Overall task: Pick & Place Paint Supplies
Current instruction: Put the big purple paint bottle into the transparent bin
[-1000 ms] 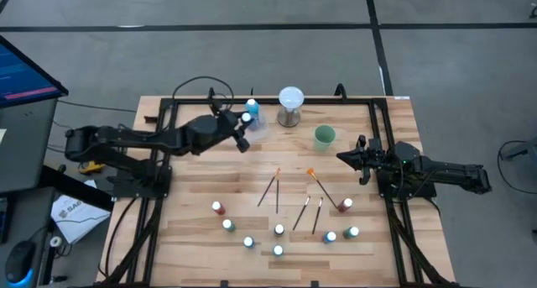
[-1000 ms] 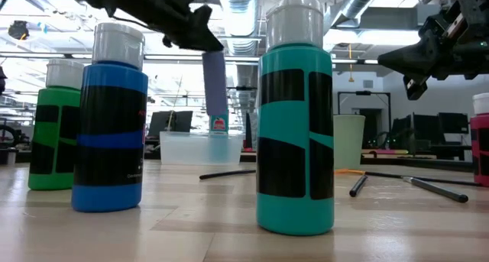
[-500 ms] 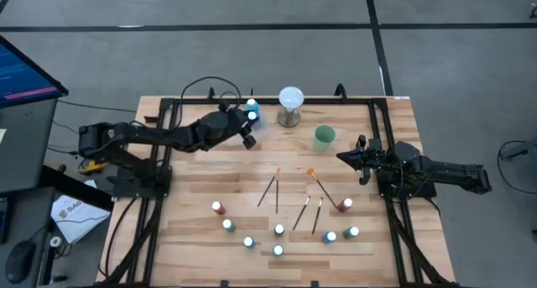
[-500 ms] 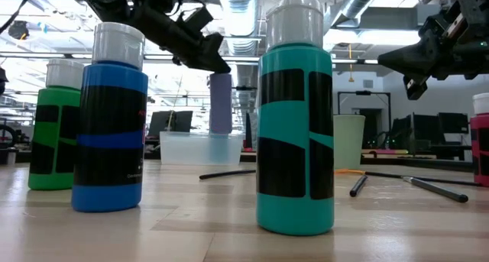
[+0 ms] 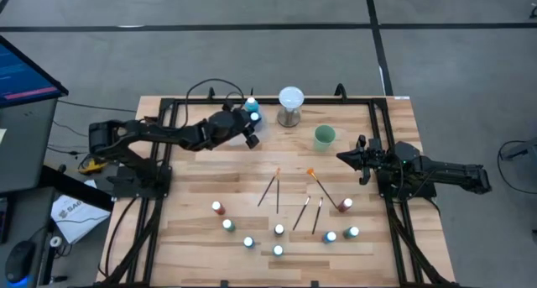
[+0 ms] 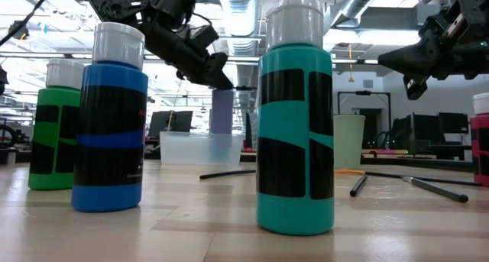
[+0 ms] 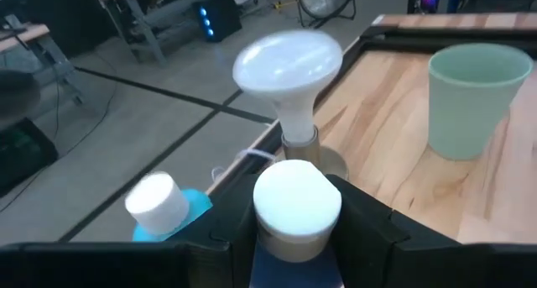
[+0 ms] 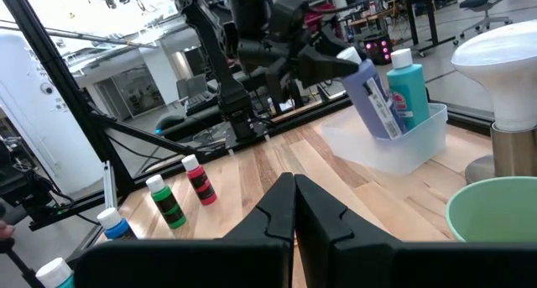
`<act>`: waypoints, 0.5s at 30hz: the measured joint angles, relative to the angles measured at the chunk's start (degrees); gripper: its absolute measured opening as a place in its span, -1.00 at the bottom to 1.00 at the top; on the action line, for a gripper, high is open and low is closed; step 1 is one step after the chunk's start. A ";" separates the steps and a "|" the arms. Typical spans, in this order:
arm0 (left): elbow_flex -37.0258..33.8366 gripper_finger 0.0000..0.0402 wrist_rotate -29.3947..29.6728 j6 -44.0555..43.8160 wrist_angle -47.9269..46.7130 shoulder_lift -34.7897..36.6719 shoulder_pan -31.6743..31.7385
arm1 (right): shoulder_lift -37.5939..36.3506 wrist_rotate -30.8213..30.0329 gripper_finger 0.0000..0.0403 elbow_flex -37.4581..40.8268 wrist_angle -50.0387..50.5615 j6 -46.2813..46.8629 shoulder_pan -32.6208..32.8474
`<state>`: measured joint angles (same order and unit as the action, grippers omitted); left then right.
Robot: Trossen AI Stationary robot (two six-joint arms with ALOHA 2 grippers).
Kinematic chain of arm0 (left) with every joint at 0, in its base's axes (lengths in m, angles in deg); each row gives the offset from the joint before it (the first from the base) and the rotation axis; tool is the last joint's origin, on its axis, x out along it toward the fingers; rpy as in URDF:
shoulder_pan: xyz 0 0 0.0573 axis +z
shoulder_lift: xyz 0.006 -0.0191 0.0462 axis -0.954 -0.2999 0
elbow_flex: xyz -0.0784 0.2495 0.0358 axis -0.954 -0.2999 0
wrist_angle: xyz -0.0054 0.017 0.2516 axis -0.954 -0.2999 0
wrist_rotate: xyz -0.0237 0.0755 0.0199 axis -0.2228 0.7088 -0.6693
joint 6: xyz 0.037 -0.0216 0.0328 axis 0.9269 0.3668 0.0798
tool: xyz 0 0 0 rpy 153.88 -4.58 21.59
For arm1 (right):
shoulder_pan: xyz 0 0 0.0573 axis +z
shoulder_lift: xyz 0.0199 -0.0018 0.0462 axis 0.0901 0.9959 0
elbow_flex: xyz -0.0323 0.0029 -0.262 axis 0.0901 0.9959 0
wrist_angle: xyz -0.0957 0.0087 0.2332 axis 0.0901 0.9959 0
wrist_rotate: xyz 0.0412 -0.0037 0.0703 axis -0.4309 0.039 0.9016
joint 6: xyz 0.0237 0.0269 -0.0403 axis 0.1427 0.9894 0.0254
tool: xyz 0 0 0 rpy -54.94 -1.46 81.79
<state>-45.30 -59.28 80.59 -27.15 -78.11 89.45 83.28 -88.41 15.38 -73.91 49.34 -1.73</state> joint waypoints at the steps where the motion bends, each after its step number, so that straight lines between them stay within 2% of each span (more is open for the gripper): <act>1: 0.00 -0.40 -0.01 0.00 0.04 -0.34 0.10 | 0.02 0.00 -1.00 -0.01 0.00 0.01 -0.02; 8: 0.00 -0.41 -2.55 -3.89 0.52 -1.97 1.50 | 0.02 0.00 -1.00 -0.01 0.00 -0.01 0.00; 15: 0.00 -0.40 -2.90 -4.17 0.53 -2.87 1.57 | 0.02 0.00 -1.00 0.01 0.00 0.00 -0.01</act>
<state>-45.30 -62.18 76.41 -26.62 -80.98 91.03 83.29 -88.41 15.39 -73.91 49.34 -1.74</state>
